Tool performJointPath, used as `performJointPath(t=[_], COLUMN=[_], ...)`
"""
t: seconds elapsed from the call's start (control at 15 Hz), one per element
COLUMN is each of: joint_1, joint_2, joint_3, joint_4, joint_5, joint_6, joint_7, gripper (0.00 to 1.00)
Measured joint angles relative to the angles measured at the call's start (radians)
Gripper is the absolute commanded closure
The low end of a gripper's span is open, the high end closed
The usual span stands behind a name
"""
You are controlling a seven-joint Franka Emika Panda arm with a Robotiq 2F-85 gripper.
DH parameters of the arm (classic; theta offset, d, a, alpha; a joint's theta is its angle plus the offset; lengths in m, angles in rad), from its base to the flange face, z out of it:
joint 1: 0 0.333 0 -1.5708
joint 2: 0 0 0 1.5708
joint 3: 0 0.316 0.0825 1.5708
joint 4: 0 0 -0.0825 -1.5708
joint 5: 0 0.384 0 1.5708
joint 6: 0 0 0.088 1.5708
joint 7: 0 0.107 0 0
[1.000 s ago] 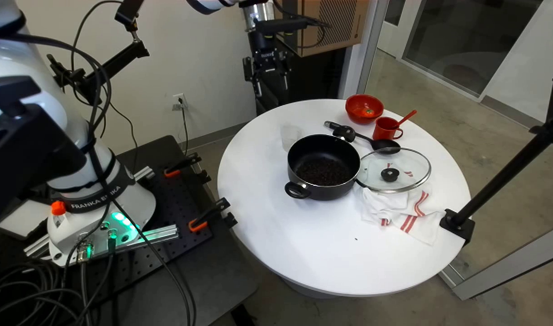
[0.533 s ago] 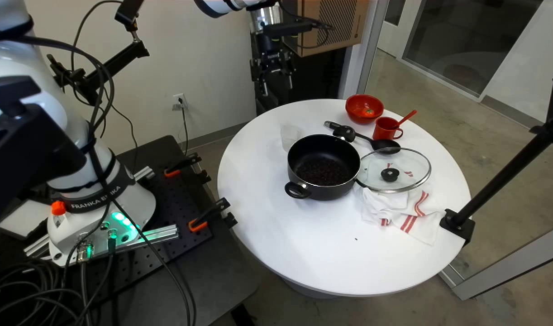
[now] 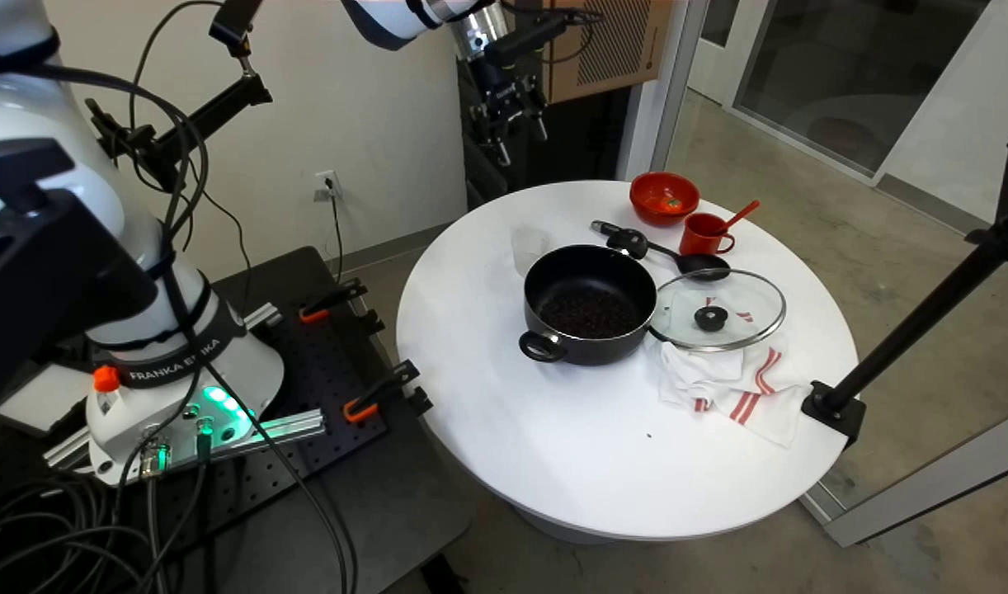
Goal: Move the jar to the right
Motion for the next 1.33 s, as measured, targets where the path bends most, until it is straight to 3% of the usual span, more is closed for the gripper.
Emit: performJointPath(t=[0.2, 0.4, 0.6, 0.8, 1.07, 1.33], joint_1=[0.013, 0.004, -0.025, -0.072, -0.118, -0.133], joint_2=[0.036, 0.111, 0.211, 0.303, 0.386, 0.440], joint_3=[-0.024, -0.033, -0.027, 0.000, 0.048, 0.086], joint_4=[0.023, 0.053, 0.091, 0.138, 0.194, 0.232], joint_5=[-0.240, -0.323, -0.278, -0.191, -0.101, -0.007], joint_6=[0.024, 0.023, 0.032, 0.127, 0.257, 0.292], joint_7=[0.200, 0.350, 0.403, 0.390, 0.313, 0.217], gripper=[0.00, 0.00, 0.00, 0.00, 0.00, 0.00])
